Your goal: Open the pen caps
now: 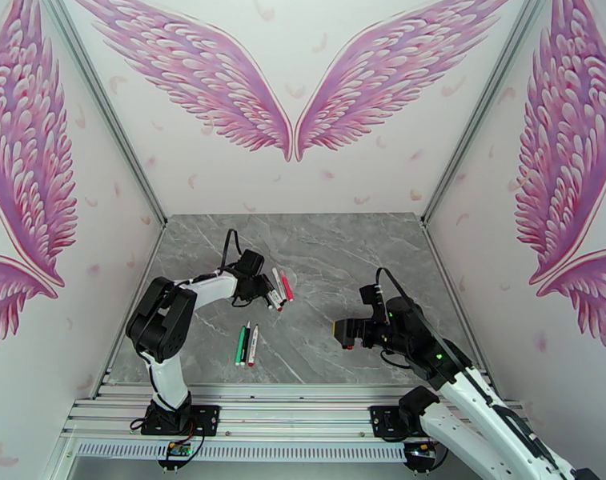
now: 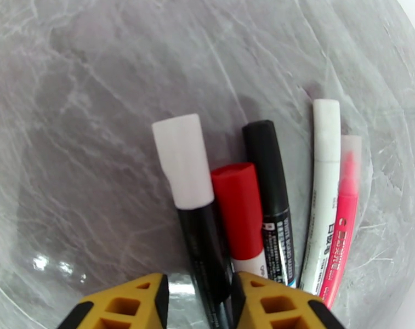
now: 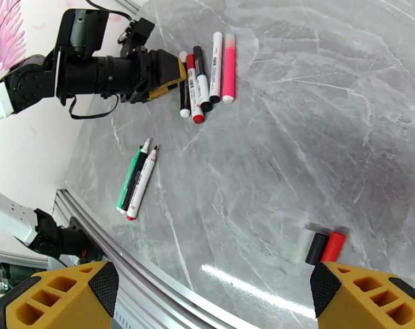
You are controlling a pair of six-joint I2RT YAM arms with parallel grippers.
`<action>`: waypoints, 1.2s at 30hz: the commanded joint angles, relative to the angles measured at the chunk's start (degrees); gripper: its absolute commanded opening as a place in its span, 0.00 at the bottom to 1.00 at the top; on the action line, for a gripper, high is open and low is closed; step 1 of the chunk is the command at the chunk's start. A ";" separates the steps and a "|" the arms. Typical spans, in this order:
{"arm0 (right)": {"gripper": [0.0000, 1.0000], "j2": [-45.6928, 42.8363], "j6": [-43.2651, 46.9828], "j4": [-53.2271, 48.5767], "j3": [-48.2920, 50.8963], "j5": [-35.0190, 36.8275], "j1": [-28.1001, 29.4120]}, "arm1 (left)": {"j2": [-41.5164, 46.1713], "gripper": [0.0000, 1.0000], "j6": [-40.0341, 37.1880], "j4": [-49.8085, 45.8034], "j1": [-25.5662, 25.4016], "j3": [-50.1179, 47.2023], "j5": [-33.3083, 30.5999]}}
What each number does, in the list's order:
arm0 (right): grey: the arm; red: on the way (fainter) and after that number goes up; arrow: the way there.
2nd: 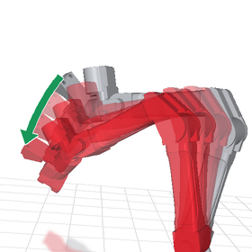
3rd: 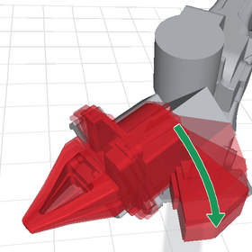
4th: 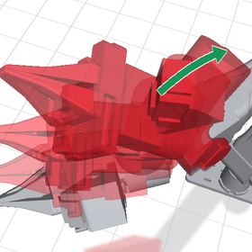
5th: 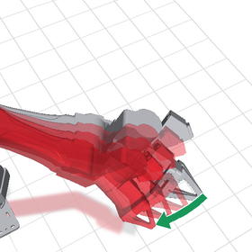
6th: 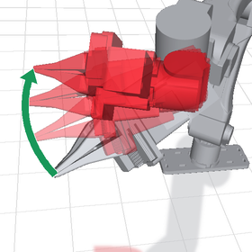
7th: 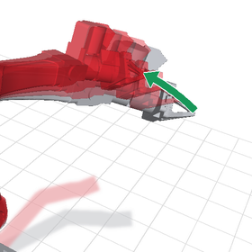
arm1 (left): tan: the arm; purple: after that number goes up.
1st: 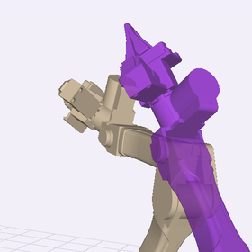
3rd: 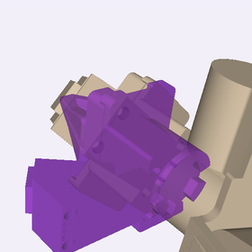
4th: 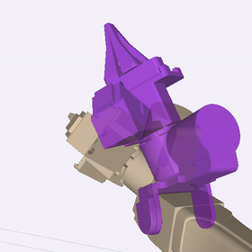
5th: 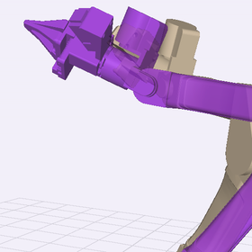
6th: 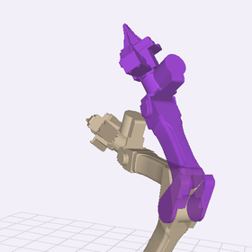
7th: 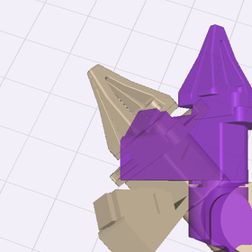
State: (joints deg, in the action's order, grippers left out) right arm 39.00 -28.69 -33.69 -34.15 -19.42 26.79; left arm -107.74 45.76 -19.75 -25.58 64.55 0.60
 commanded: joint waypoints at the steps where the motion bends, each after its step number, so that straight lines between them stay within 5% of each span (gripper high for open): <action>1: 0.99 0.01 0.56 -1.20 -1.18 1.28 0.02 | -1.00 0.32 -0.67 -2.25 0.36 1.69 -0.74; 22: 0.99 -0.32 -0.48 -1.10 -0.39 0.28 0.09 | -3.90 0.24 -3.12 -10.16 1.55 3.09 -6.30; 36: 0.99 3.41 -4.06 -3.37 -5.96 -3.69 0.02 | 10.89 0.20 -9.62 -7.14 -0.53 -2.71 -3.15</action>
State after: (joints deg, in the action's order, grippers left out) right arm 41.76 -30.70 -36.25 -37.21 -21.63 26.79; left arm -103.31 39.27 -27.18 -25.12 63.37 -2.79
